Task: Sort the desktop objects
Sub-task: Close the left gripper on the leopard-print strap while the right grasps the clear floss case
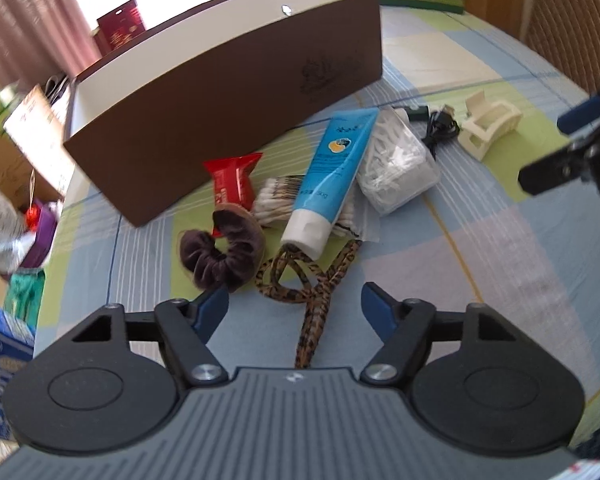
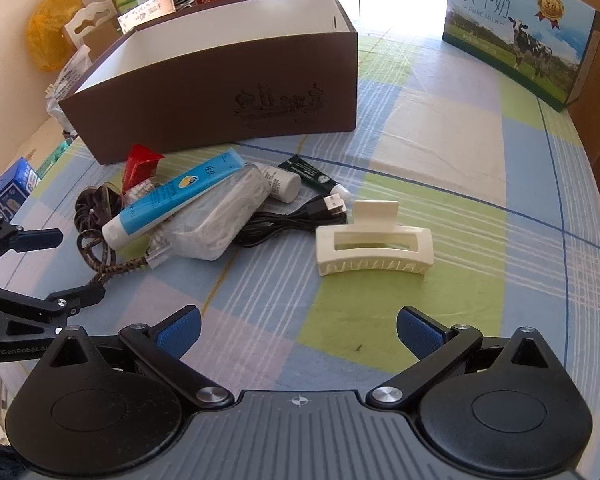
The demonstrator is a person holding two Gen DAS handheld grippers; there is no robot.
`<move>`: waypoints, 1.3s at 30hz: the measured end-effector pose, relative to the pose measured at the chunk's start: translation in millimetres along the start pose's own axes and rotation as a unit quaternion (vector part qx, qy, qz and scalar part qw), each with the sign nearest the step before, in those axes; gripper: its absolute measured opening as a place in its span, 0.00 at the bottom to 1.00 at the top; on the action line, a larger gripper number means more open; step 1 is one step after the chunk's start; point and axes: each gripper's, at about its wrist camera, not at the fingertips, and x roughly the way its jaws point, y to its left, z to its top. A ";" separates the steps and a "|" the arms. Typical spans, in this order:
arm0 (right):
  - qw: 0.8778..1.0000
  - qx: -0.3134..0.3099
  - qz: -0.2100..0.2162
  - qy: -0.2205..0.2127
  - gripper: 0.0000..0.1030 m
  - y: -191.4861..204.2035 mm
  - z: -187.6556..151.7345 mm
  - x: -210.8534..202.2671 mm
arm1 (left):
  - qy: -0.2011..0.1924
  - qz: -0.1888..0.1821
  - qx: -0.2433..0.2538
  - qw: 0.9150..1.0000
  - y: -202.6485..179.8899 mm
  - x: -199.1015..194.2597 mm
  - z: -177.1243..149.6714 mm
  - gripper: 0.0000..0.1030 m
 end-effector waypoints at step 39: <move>0.996 0.019 0.083 -0.033 0.97 20.2 24.1 15.7 | 0.024 0.007 -0.092 0.995 70.4 -6.6 -36.0 0.32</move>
